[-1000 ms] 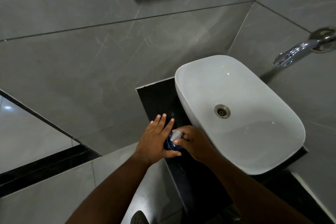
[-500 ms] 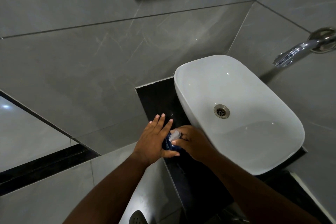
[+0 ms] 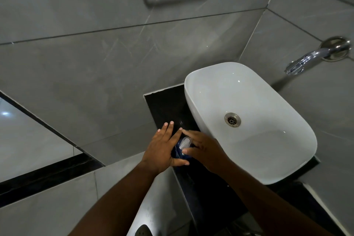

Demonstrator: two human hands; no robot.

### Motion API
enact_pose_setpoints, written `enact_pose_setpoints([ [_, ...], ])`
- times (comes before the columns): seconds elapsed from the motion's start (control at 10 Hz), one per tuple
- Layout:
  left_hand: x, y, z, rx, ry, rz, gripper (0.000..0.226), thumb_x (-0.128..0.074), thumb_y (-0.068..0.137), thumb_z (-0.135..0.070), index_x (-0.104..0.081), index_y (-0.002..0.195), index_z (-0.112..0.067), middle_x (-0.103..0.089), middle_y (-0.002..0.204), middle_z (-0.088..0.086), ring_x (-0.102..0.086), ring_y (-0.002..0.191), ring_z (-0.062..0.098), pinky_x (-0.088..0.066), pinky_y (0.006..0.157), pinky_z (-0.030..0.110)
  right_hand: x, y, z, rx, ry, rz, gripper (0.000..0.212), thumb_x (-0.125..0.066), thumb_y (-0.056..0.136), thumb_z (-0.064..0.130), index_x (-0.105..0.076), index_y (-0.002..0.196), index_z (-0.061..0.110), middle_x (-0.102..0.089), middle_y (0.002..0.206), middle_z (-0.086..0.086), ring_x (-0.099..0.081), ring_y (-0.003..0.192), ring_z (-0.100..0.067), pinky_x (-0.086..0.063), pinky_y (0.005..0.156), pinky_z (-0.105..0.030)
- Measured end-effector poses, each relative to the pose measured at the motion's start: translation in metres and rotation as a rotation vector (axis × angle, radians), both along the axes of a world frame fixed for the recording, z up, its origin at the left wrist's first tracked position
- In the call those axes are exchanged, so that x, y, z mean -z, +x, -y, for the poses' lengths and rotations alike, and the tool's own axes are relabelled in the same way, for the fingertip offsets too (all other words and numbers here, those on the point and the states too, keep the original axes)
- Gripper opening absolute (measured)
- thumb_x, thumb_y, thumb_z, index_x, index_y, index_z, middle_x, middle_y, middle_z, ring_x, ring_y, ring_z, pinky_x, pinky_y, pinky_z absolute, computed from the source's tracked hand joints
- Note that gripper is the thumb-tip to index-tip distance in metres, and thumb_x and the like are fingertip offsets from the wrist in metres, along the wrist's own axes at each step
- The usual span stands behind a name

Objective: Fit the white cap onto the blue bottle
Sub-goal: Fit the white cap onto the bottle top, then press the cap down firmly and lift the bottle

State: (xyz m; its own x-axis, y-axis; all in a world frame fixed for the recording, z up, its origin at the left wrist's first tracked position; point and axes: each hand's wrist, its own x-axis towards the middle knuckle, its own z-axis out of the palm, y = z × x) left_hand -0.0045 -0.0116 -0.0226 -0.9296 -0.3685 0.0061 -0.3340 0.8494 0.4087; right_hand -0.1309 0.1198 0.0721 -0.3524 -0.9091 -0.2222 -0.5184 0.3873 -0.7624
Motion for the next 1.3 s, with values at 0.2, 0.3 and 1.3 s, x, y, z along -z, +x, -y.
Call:
enact_pose_setpoints([
  [0.2,0.001,0.0,-0.001,-0.014,0.022,-0.02,0.111,-0.038,0.068,-0.093,-0.012,0.153,-0.026,0.011,0.157,0.002,0.018,0.143,0.019,0.006,0.114,0.041,-0.013,0.009,0.005,-0.062,0.127,-0.15,0.044,-0.053,0.095,0.019,-0.045,0.136,0.005,-0.045,0.146,-0.013,-0.043,0.133,-0.023,-0.031,0.115,-0.034],
  [0.3,0.001,0.0,-0.001,-0.016,0.031,-0.013,0.11,-0.04,0.069,-0.091,-0.01,0.153,-0.028,0.013,0.156,0.001,0.019,0.142,0.018,0.007,0.114,0.039,-0.015,0.009,0.013,-0.106,0.234,-0.113,0.056,-0.042,0.098,0.026,-0.026,0.143,-0.003,-0.028,0.154,-0.02,-0.031,0.141,-0.028,-0.02,0.119,-0.034],
  [1.3,0.016,-0.042,0.091,-0.467,0.77,-0.466,0.067,-0.087,0.069,-0.016,-0.054,0.124,-0.037,-0.067,0.115,-0.004,-0.066,0.103,0.012,-0.055,0.086,0.029,0.05,-0.015,0.122,0.343,-0.234,0.212,0.031,-0.058,0.089,0.01,-0.065,0.102,0.038,-0.072,0.105,-0.003,-0.068,0.1,-0.02,-0.053,0.095,-0.05],
])
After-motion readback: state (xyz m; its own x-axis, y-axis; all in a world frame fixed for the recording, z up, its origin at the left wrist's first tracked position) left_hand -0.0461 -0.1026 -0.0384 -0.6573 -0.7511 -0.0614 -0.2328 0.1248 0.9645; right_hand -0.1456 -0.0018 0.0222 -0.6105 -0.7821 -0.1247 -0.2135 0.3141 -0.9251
